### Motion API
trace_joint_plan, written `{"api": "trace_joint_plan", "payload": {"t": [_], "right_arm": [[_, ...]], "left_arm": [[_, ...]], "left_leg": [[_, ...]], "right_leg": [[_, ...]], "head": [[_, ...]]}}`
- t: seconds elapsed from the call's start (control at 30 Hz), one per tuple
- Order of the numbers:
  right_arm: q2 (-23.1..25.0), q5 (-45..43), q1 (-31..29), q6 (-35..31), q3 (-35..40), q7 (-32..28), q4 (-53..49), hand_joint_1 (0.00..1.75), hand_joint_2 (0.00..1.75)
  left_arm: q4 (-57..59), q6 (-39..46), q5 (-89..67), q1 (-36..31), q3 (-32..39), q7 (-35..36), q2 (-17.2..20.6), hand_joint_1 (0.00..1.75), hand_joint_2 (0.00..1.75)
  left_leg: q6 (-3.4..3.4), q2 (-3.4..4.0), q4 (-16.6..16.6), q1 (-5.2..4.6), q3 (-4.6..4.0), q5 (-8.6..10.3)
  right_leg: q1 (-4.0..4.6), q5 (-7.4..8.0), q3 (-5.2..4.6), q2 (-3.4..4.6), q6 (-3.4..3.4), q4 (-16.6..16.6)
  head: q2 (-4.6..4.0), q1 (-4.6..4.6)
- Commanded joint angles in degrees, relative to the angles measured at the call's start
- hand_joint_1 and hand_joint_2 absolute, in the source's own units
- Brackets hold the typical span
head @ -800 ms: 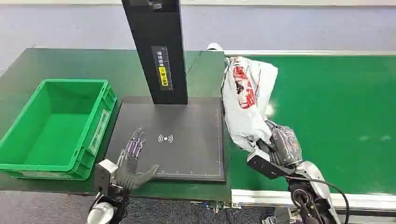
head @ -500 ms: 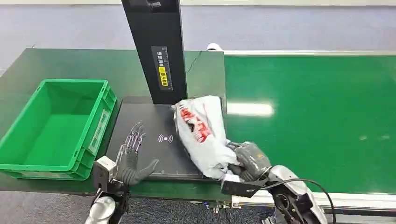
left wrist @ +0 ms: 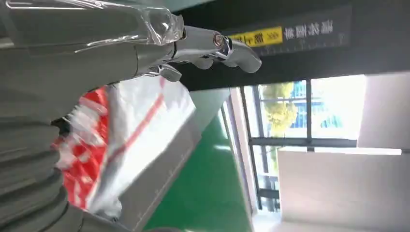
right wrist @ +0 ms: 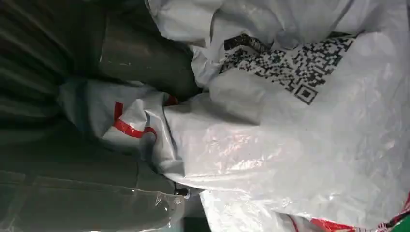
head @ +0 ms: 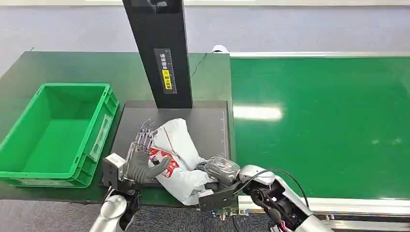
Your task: Moved the parcel from conveyor to table for the left to box.
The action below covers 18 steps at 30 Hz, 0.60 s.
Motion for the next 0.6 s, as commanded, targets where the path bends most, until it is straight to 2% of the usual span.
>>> {"api": "trace_joint_plan", "payload": {"t": [0.03,0.23,0.3,0.37,0.47,0.6], "right_arm": [[1.76,0.33,-1.08,0.61,8.04,0.75,10.47,1.75,1.75],[1.75,1.48,-1.68,-2.29,9.24,2.03,9.78,1.75,1.75],[2.2,3.26,-2.9,-5.97,10.94,1.22,10.28,1.75,1.75],[4.38,4.81,-5.14,-11.94,12.47,-3.24,10.93,1.75,1.75],[6.96,5.46,-8.44,-11.56,13.18,-1.97,12.17,1.75,1.75],[7.76,5.84,-9.12,-14.22,11.41,1.4,13.3,1.75,1.75]], "left_arm": [[4.1,0.09,0.06,-1.93,-2.1,-0.01,0.68,0.0,1.75],[3.43,0.18,0.3,-2.0,-2.37,-0.06,0.45,0.0,1.75],[3.18,-0.06,0.43,-1.98,-2.32,0.08,0.29,0.0,1.75],[3.08,-1.01,0.94,-1.73,-2.53,-0.09,-0.02,0.0,1.75],[3.65,-1.26,0.82,-2.4,-3.43,-0.16,-0.06,0.0,1.75],[3.87,-1.34,0.78,-2.97,-3.57,-0.25,0.21,0.0,1.75]], "left_leg": [[-0.02,0.0,-0.1,0.03,0.28,0.02],[-0.03,0.01,-0.12,0.04,0.58,0.03],[-0.03,-0.03,-0.14,0.05,0.6,0.06],[-0.02,0.02,-0.15,0.03,0.55,0.11],[-0.03,0.23,-0.05,0.0,0.5,0.05],[-0.03,0.19,-0.03,0.02,0.45,0.04]], "right_leg": [[0.03,0.03,0.29,0.01,-0.01,-0.12],[0.03,0.08,0.54,0.02,-0.02,-0.14],[0.05,0.1,0.59,-0.04,-0.03,-0.17],[0.03,0.16,0.52,0.0,-0.04,-0.18],[0.0,0.16,0.42,0.21,-0.06,-0.03],[0.02,0.13,0.38,0.17,-0.09,-0.01]], "head": [[0.0,-0.02],[0.0,-0.02],[0.0,0.0],[0.0,-0.02],[0.0,0.0],[0.0,-0.02]]}}
